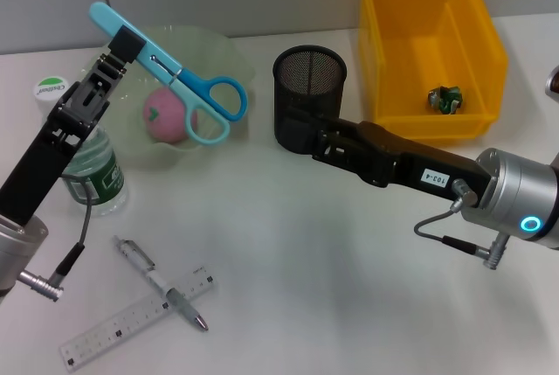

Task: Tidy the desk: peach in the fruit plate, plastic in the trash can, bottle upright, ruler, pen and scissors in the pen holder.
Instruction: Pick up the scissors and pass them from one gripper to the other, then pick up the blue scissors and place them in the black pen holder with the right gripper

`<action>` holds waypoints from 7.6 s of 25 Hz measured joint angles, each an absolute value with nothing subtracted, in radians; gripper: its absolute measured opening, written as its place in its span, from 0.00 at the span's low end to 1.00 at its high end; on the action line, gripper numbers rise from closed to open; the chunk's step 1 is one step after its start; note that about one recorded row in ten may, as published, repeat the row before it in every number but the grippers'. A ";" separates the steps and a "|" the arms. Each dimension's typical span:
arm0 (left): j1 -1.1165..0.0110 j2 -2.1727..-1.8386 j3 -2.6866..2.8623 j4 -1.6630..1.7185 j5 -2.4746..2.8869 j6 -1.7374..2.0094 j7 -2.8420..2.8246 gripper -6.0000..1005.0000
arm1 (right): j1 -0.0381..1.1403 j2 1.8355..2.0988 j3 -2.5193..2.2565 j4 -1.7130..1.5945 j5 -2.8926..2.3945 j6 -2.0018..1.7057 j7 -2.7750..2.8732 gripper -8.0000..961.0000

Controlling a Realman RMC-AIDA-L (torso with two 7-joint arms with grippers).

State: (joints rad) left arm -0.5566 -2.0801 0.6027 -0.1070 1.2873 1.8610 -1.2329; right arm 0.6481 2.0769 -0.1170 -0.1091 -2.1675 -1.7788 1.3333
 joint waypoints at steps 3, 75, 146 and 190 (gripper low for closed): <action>-0.556 -2.080 0.603 -0.116 1.288 1.861 -1.233 0.10 | 0.644 2.077 -0.119 -0.109 -2.169 -1.782 1.343 0.52; -0.595 -2.080 0.528 -0.195 1.295 1.876 -1.294 0.10 | 0.755 2.088 -0.055 0.067 -2.132 -1.673 1.593 0.51; -0.605 -2.080 0.529 -0.194 1.295 1.866 -1.284 0.14 | 0.762 2.091 -0.027 0.121 -2.132 -1.645 1.533 0.10; -0.458 -2.051 0.994 0.365 1.338 1.875 -1.144 0.79 | 0.633 2.074 0.014 -0.205 -2.137 -1.849 1.366 0.13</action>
State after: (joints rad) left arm -0.4579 -2.0511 0.9941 0.3647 1.3383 1.8750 -1.1437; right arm 0.6329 2.0740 0.0138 -0.2047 -2.1370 -1.8493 1.3660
